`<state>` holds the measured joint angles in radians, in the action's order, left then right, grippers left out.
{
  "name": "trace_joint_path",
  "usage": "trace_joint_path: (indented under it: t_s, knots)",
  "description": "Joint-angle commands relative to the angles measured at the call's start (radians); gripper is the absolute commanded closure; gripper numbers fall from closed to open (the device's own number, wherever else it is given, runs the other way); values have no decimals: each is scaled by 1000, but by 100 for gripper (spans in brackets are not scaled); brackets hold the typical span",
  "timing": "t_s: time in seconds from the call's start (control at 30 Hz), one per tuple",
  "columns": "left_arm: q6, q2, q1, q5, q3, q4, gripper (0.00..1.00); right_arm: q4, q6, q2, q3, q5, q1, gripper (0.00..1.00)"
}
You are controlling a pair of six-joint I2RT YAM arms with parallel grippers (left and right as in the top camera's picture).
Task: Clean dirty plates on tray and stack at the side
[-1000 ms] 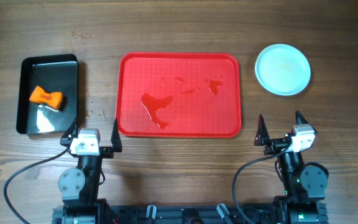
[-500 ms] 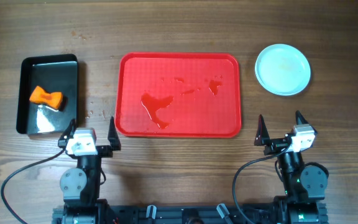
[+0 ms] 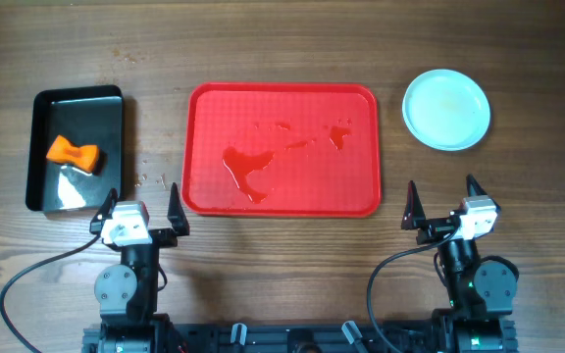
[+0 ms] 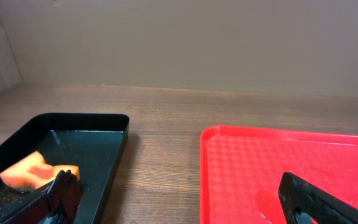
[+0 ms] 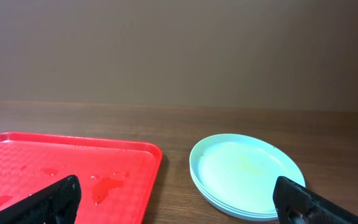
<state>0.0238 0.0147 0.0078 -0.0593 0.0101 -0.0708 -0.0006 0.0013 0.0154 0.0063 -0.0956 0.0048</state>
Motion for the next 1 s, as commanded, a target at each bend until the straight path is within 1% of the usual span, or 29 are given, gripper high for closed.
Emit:
trace_joint_path:
  t_s: [0.0,0.1,0.97]
  knots:
    - [-10,-12,-6,-16,-5,-1,0,2,-8,-12,0,10,-5,0]
    - [-10,-12,-6,2,-5,2,0,2,-8,-12,0,10,-5,0]
    - [-10,-12,-6,2,-5,2,0,2,-8,-12,0,10,-5,1]
